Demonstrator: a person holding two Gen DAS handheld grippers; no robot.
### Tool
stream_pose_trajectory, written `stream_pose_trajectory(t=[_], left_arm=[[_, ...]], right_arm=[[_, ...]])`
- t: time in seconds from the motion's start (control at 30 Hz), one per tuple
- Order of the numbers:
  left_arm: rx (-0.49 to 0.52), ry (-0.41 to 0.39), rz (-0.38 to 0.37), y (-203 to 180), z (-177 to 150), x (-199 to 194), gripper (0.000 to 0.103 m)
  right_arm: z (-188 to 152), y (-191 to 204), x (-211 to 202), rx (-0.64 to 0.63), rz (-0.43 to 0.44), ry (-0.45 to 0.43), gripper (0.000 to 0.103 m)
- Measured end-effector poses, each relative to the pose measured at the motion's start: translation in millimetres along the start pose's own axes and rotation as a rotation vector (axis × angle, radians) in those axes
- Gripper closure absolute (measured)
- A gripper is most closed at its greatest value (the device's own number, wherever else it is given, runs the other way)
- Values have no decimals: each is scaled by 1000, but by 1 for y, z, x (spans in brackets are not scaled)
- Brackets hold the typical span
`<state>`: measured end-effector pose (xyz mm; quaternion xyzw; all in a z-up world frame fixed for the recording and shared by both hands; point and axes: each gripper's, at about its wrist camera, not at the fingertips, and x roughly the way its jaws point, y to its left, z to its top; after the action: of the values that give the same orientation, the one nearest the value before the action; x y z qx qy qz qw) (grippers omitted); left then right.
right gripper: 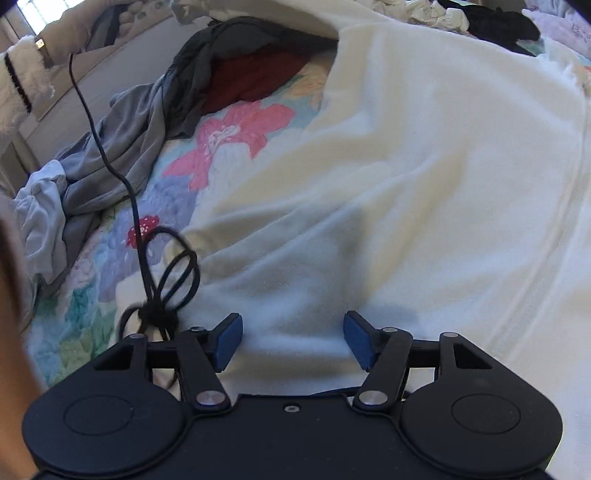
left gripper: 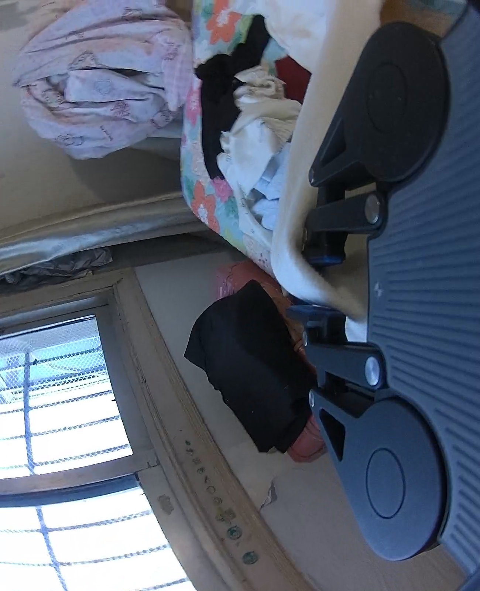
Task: Fold clothes
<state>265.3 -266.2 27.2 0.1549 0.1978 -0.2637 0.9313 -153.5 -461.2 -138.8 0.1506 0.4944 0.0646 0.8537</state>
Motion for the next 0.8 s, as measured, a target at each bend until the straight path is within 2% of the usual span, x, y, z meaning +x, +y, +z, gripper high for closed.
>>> stream_pose_trajectory(t=[0.07,0.13,0.2,0.3,0.4,0.5,0.57,0.67,0.8], left_arm=[[-37,-3,7,-2,-5,-3,71],[-102,-27,5,-7,-14,-8,67],[-198,-67,-18,-10,-24,-12,67],[-391,-115,-62,-17,-40,-16,72],[-540,-150,-166,-25,-53,-24,75],[-507,-235,-205,-34,-53,-36,77],[-536,-201,-244,-37,-47,-36,84],[-570,-155,-288,-43,-36,-39,85],[-509,-228,-323,-80,-25,-52,85]], right_arm=[[15,9,-18,3,-42,-73,36],[30,18,-27,-17,-98,-146,34],[46,24,-31,-32,-145,-198,30],[69,32,-21,-61,-197,-208,30],[81,38,-16,-68,-197,-226,30],[90,37,-17,-49,-193,-248,30],[96,35,-17,-32,-194,-260,30],[105,34,-14,-23,-212,-269,30],[104,29,-23,21,-224,-304,30]])
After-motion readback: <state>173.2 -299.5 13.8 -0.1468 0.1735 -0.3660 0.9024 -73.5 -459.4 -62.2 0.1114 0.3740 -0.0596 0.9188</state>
